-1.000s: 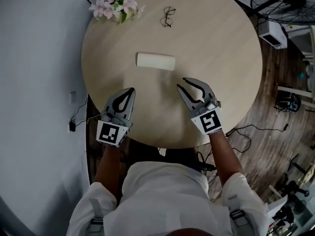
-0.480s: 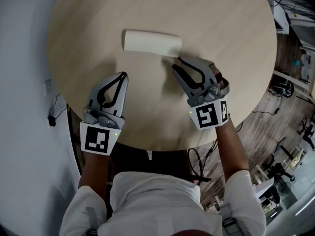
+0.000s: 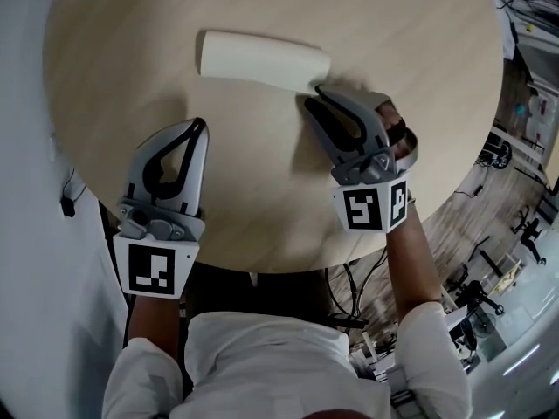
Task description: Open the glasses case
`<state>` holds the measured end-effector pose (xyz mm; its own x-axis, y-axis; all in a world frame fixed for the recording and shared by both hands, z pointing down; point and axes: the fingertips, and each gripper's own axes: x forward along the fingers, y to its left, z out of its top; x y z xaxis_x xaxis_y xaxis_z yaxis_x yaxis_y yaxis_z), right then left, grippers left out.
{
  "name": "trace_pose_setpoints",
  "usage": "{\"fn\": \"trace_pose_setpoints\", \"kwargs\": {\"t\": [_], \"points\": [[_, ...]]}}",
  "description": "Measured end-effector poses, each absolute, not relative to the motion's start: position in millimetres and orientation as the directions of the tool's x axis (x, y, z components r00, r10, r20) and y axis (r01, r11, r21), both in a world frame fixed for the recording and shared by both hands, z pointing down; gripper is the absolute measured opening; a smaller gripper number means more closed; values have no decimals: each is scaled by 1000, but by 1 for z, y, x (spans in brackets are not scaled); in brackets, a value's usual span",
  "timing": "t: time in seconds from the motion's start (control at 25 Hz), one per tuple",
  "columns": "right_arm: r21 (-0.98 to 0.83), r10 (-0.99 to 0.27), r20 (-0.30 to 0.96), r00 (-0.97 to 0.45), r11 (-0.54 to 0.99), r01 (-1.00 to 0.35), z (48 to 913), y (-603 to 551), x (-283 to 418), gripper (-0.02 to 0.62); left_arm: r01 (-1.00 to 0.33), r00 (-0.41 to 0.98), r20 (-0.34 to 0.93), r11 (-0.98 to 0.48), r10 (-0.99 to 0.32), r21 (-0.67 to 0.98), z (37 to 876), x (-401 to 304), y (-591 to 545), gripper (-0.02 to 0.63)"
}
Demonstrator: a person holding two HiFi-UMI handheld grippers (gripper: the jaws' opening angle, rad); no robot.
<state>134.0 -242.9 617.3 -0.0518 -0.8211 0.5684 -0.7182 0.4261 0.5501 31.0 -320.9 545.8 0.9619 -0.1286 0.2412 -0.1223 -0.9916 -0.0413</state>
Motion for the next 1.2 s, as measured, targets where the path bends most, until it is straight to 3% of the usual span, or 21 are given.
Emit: {"fn": "trace_pose_setpoints", "kwargs": {"t": [0.4,1.2], "points": [[618,-840,542,-30,423,-663,618,-243,142,77,-111,972,203,-993,-117,-37,539,53,-322,11],[585,-847,528,-64,416,-696,602,-247,143,52,-94,973,211,-995,-97,-27,539,59,-323,11]]}}
